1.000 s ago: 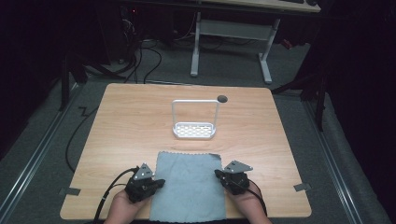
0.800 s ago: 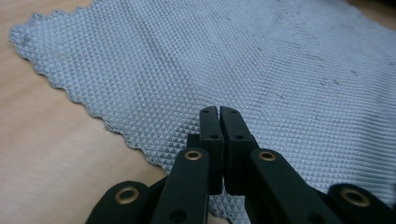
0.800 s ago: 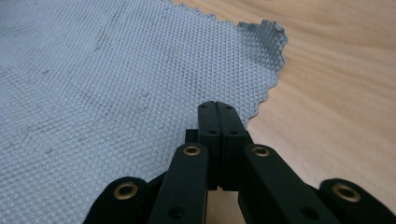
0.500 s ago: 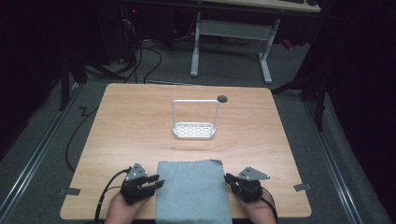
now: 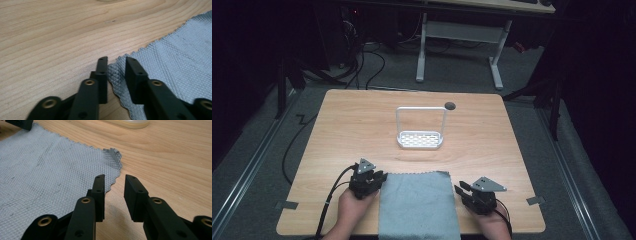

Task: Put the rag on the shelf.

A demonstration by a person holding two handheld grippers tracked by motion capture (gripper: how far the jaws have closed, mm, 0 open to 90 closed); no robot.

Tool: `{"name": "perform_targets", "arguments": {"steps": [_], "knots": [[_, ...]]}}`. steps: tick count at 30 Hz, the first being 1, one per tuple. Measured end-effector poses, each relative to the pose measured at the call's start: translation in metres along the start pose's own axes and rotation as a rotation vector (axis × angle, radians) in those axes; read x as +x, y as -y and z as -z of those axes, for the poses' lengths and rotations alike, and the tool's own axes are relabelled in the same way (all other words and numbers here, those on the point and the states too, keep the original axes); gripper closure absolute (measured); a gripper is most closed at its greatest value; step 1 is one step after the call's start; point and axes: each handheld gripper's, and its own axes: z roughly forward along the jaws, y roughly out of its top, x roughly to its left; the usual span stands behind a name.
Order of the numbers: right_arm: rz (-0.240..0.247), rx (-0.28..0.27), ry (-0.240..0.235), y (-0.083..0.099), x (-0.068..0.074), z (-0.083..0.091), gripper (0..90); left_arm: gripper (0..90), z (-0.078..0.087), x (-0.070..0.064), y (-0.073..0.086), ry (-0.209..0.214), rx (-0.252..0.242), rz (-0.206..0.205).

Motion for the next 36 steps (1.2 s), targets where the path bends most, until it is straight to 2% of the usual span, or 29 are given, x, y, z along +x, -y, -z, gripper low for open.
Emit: {"name": "perform_targets", "arguments": {"steps": [4,8,13,18,19,20,22,23,26,31,36], "knots": [[-0.002,-0.012,-0.002,-0.001,0.001,-0.001,66.5,88.6,0.002,-0.002,0.004,0.001,-0.007,-0.022],[0.007,-0.021,-0.005,-0.004,0.006,-0.002,63.5,89.1,0.002,-0.001,0.005,0.015,-0.008,-0.012],[0.024,-0.038,0.009,-0.018,0.013,-0.011,59.6,89.1,0.001,0.003,0.004,0.045,-0.009,0.013],[0.022,-0.008,0.017,-0.035,0.010,-0.031,58.3,89.0,0.001,0.003,0.004,0.060,-0.010,0.004],[0.011,0.010,0.022,-0.040,0.008,-0.039,58.4,88.9,0.001,0.003,0.004,0.062,-0.010,0.004],[0.011,0.010,0.022,-0.040,0.008,-0.039,58.4,88.9,0.001,0.003,0.004,0.062,-0.010,0.003],[-0.007,0.039,0.025,-0.042,0.004,-0.050,59.8,88.9,0.001,0.003,0.004,0.065,-0.010,0.003],[-0.010,0.073,0.032,-0.041,0.001,-0.057,61.4,88.8,0.001,0.003,0.004,0.067,-0.010,0.003],[-0.009,0.099,0.027,-0.039,-0.002,-0.063,62.9,88.8,0.001,0.003,0.004,0.068,-0.009,0.003],[-0.033,0.073,0.020,-0.040,-0.006,-0.061,73.5,88.8,0.001,0.003,0.004,0.064,-0.008,0.003],[-0.033,0.088,0.012,-0.039,-0.006,-0.064,77.1,88.8,0.002,0.003,0.004,0.059,-0.008,0.003]]}}
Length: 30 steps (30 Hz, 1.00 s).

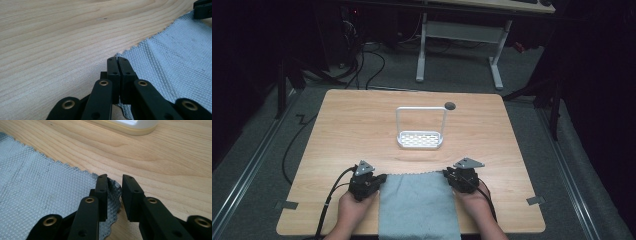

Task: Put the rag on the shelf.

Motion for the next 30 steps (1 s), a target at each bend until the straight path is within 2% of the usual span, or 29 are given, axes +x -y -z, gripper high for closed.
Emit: {"name": "perform_targets", "arguments": {"steps": [4,7,11,20,30], "knots": [[0.012,0.015,0.010,0.001,0.000,-0.003,82.7,88.9,0.000,0.000,0.000,0.002,-0.002,0.002],[0.015,0.003,0.006,0.004,0.001,-0.002,87.8,89.0,0.001,0.000,0.000,0.008,-0.012,0.002],[0.033,-0.016,0.013,0.004,0.004,0.001,89.1,89.1,0.004,0.001,0.000,0.019,-0.035,-0.002],[0.050,-0.098,0.008,0.003,0.013,0.016,89.4,89.2,0.019,-0.005,-0.002,0.031,-0.133,0.011],[0.081,-0.206,-0.017,-0.005,0.027,0.039,89.4,89.3,0.034,-0.011,-0.006,0.030,-0.225,-0.010]]}}
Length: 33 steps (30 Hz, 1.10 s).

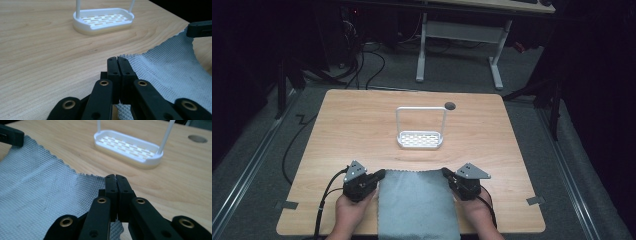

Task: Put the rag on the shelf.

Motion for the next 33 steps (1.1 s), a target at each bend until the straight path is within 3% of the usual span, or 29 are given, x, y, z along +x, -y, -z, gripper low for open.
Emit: {"name": "perform_targets", "arguments": {"steps": [5,11,19,33], "knots": [[0.000,-0.082,0.020,-0.010,0.001,0.014,89.4,89.6,0.009,-0.001,-0.008,-0.003,-0.051,-0.004],[-0.010,-0.156,0.043,-0.024,-0.003,0.024,89.4,89.8,0.013,-0.001,-0.026,0.002,-0.101,-0.043],[-0.016,-0.220,0.070,-0.046,-0.008,0.028,89.5,89.8,0.014,0.001,-0.059,-0.002,-0.179,-0.098],[-0.046,-0.336,0.104,-0.089,-0.025,0.038,89.5,90.0,0.016,-0.001,-0.103,-0.011,-0.281,-0.115]]}}
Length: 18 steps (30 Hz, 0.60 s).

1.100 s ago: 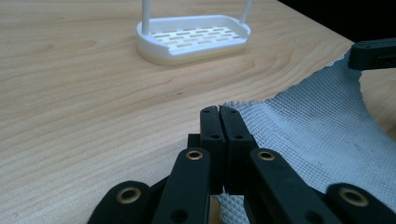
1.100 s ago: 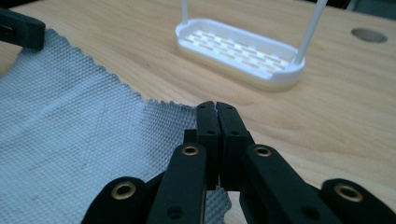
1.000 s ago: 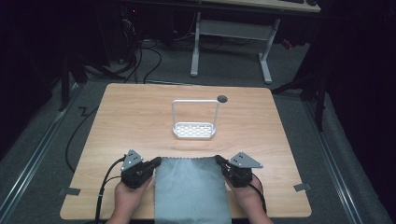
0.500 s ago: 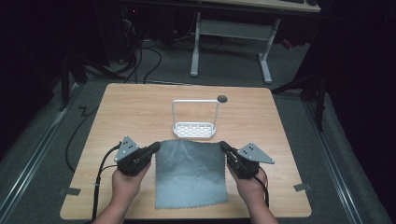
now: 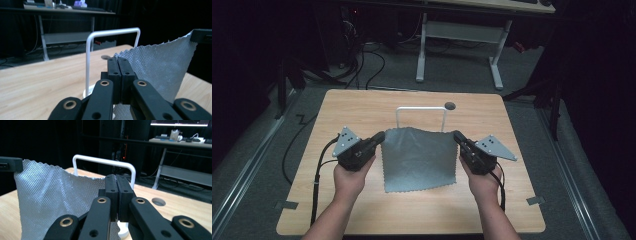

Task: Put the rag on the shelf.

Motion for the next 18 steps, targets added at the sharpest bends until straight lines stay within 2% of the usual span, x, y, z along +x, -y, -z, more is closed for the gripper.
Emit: {"name": "perform_targets", "arguments": {"steps": [11,18], "knots": [[0.014,-0.063,0.005,-0.026,-0.005,-0.001,89.5,90.0,-0.003,0.004,-0.026,-0.018,-0.047,-0.033],[0.035,-0.077,0.023,-0.036,-0.010,-0.004,89.6,90.0,-0.012,0.013,-0.039,-0.044,-0.057,-0.058]]}}
